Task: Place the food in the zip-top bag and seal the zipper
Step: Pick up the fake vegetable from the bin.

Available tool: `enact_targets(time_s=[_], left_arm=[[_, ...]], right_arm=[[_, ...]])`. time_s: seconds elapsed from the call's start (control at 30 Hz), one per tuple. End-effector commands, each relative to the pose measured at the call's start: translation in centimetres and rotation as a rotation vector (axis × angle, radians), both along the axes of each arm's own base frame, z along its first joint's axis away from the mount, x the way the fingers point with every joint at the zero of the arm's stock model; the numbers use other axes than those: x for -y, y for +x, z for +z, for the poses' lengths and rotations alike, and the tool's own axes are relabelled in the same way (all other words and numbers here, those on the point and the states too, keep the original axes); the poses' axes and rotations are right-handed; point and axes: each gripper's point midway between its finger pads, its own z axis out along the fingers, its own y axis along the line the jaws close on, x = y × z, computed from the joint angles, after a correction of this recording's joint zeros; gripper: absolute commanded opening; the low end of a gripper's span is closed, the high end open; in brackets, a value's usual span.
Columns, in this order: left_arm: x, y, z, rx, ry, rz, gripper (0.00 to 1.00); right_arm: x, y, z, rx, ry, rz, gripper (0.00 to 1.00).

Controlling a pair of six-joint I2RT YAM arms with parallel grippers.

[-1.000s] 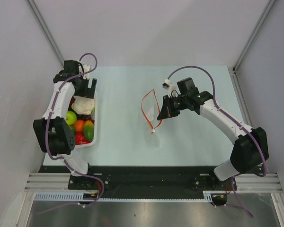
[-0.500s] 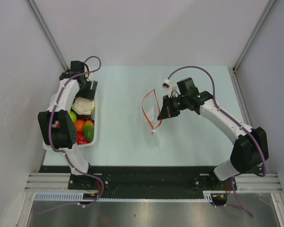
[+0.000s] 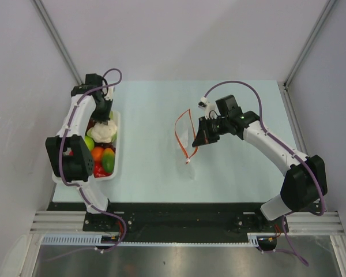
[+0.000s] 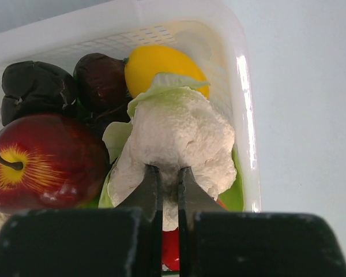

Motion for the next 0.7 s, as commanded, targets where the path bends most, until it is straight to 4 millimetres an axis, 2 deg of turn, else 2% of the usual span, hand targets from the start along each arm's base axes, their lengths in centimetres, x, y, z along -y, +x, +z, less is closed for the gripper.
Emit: enact_targets(time_s=[0.0,0.27,0.47,0.57,0.67], left_arm=[[1.4,-1.1,3.4,0.041,-0.056,0.003,0.0],[3.0,-2.6,8.2,0.141,-0.132,-0.025,0.0],[4.2,-3.6,9.6,0.164,-0.197,-0.052,0.0],[5.9,-3.7,12.0,0.234,-0.282,-0.096,0.0],[9.0,-3.9,15.9,0.36,-0.428,-0.197,0.0]], right_arm=[[-0.1,0.4,1.1,0.04,0.014,0.015,0.0],[-0.3,0.2,1.5,0.051,0.024,0.044,0.0],[-0.7,0.2,1.6,0.051,0.031,0.056,0.0],[-0.8,0.2,2.0,0.061,0.04,0.06,0.0],[-1.0,0.2,2.2,0.063,0.051,0.07,0.0]])
